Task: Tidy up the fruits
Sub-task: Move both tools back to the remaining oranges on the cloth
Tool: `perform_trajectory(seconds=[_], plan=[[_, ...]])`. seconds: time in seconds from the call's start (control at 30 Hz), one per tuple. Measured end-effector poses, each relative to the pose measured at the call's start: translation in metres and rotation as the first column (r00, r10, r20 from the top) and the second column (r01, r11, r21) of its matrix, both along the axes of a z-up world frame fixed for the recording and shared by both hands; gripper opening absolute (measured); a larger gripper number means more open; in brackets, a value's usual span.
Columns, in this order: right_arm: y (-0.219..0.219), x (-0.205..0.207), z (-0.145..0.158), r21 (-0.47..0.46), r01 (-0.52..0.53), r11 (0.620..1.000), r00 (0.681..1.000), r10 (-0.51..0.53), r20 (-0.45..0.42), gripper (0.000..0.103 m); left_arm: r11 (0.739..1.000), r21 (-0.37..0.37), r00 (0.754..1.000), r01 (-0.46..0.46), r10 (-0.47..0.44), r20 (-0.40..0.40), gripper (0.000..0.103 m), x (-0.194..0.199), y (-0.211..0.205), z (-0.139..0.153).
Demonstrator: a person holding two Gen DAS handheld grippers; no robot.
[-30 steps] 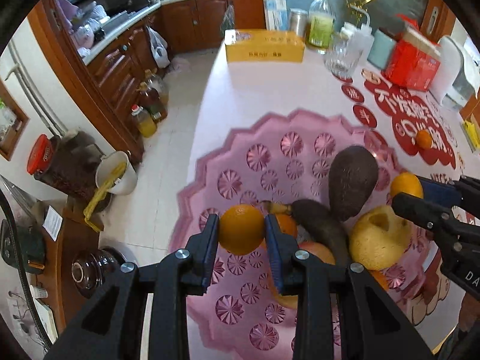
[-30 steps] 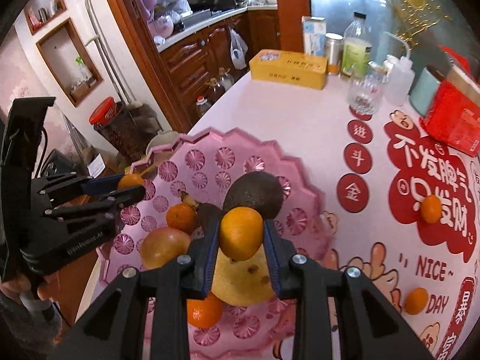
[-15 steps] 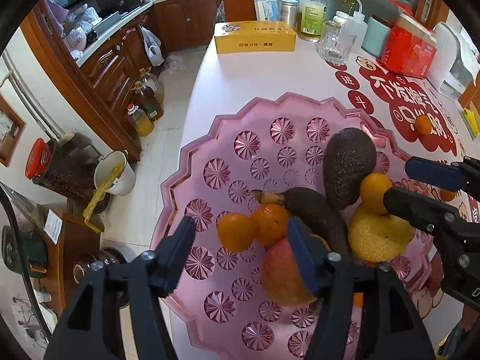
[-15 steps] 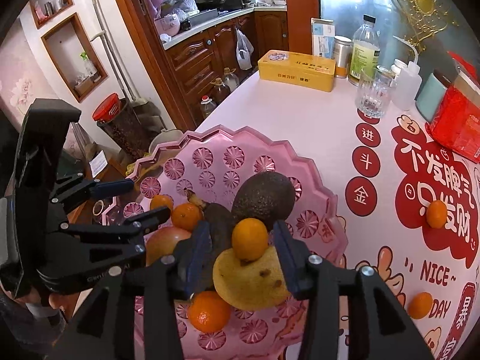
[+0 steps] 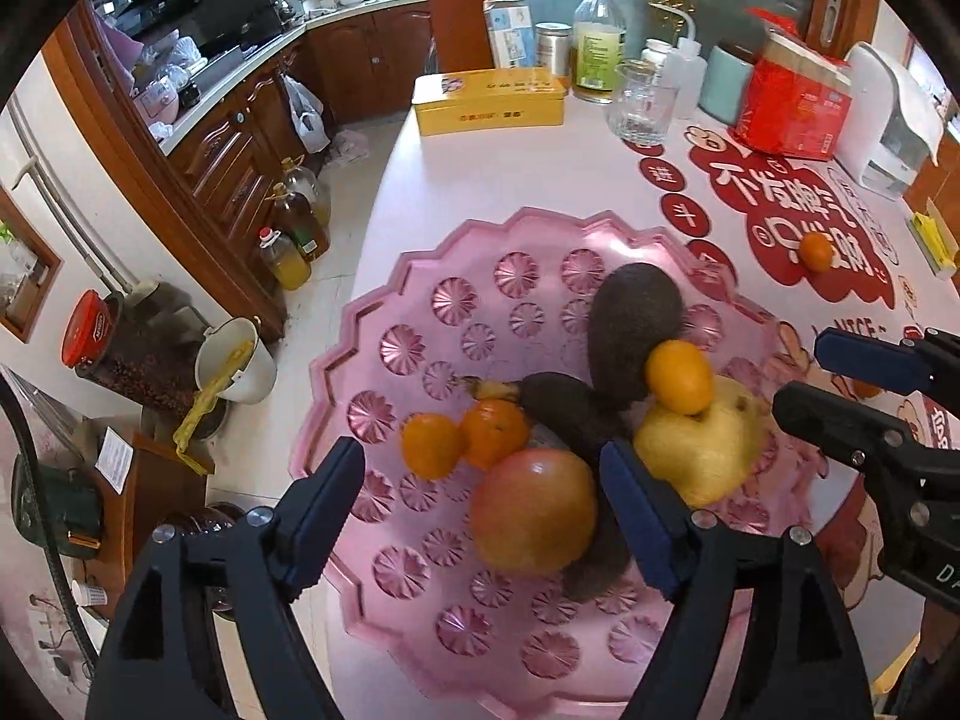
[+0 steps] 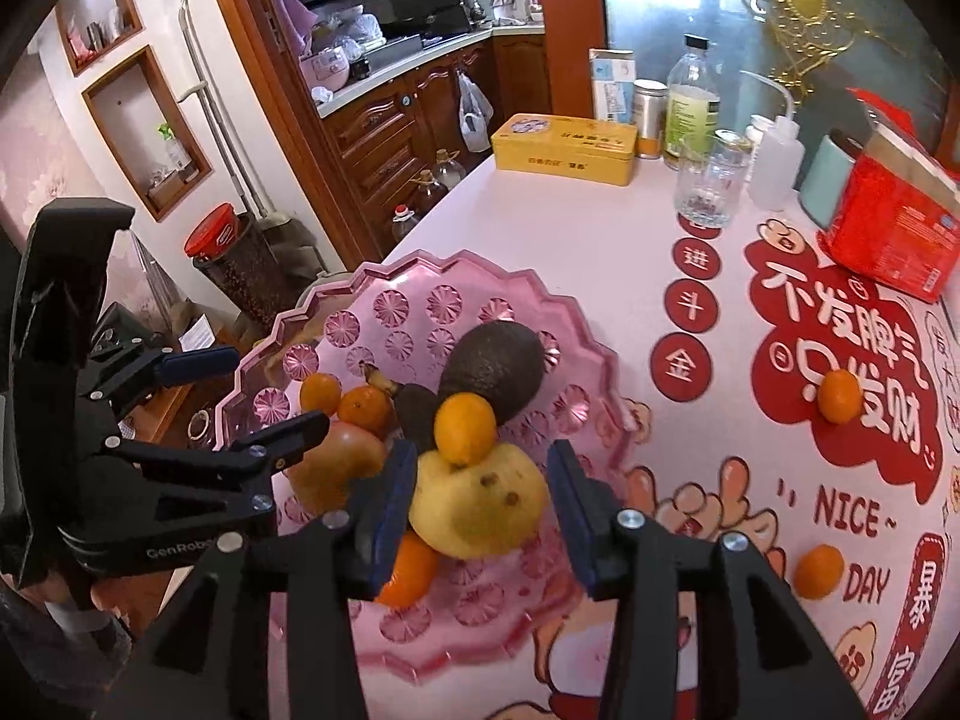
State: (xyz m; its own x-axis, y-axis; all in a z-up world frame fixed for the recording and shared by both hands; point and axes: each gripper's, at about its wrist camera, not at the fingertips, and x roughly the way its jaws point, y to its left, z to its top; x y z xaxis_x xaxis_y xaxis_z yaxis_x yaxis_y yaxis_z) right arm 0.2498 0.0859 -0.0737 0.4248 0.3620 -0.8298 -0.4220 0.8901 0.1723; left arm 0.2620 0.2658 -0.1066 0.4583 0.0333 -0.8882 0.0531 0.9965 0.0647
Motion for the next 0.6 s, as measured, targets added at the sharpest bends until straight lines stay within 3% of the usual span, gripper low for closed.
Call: perform_trajectory(seconds=[0.27, 0.6], plan=[[-0.048, -0.022, 0.006, -0.025, 0.057, 0.998, 0.998, -0.057, 0.013, 0.046, 0.997, 0.001, 0.997, 0.072, -0.072, 0.026, 0.080, -0.016, -0.046, 0.021], [-0.143, -0.031, 0.032, -0.066, 0.166, 0.984, 0.985, -0.162, 0.055, 0.045, 0.983, -0.005, 0.979, 0.186, -0.185, 0.083, 0.081, -0.011, -0.128, 0.061]])
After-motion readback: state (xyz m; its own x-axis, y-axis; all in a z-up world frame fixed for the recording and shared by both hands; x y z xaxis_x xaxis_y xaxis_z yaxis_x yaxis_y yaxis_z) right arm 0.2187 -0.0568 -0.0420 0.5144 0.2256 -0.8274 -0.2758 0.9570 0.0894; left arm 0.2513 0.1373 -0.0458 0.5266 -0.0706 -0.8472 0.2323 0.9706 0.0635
